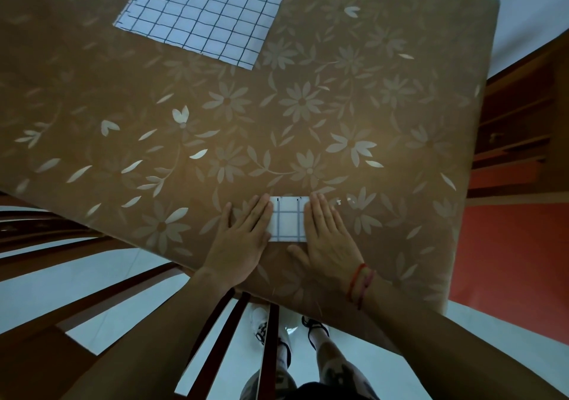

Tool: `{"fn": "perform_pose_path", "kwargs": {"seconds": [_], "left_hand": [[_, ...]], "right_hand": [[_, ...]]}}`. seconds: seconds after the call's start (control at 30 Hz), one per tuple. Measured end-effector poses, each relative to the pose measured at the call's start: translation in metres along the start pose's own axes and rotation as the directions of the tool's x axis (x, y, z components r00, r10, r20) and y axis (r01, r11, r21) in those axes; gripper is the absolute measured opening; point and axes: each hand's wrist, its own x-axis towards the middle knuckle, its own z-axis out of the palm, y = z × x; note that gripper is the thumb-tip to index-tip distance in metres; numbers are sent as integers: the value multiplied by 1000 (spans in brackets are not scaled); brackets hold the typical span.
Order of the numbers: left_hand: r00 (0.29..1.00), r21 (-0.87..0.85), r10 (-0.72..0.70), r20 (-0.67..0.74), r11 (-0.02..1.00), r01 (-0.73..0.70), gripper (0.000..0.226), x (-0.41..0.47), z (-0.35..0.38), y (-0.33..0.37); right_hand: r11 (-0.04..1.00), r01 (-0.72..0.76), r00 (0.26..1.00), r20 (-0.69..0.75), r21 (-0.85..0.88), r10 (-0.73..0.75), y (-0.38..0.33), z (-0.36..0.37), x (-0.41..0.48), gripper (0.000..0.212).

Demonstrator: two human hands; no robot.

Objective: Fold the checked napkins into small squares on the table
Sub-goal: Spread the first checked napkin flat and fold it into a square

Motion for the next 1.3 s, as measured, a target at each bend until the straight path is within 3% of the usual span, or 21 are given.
{"fn": "perform_pose_path", "kwargs": {"seconds": [0.23,0.4,0.53,0.6,0.73,0.83,0.9,1.0,1.1,1.2,1.3], "left_hand": [[995,-144,-37,-95,989,23,52,16,-22,8],[986,-207,-167,20,964,167,63,42,-39,13],[938,-212,-308,157,917,337,33,64,-53,16],[930,-232,-316,188,906,354,25,68,-53,14],[965,-374,-256,61,890,260,8,61,-58,13],[978,-583,-203,41,790,188,12,47,-72,16],[980,-672,-196,17,724,157,7,38,-81,15],[971,-746,-238,30,641,180,24,31,-94,19],[960,-794,-279,29,576,192,18,33,-109,28],[943,-836,-332,-5,519,178,19,42,-122,41],[912,-937,-406,52,297,185,18,55,-135,58]], "right_hand": [[1000,-10,1000,6,2,10,-3,-7,1,85],[999,-35,999,-4,39,35,-6,-18,8,81],[995,-40,999,-18,89,42,-3,-32,18,68],[992,-30,999,-36,124,34,-1,-37,21,57],[955,-12,999,-38,295,24,6,-52,23,65],[818,-101,991,-15,566,133,14,-67,23,78],[706,-209,972,65,677,226,20,-74,25,61],[611,-275,954,134,743,267,28,-82,21,24],[516,-273,941,113,812,320,36,-96,13,9],[406,-265,909,86,875,409,48,-115,4,9],[297,-250,874,83,922,479,66,-129,-5,12]]}}
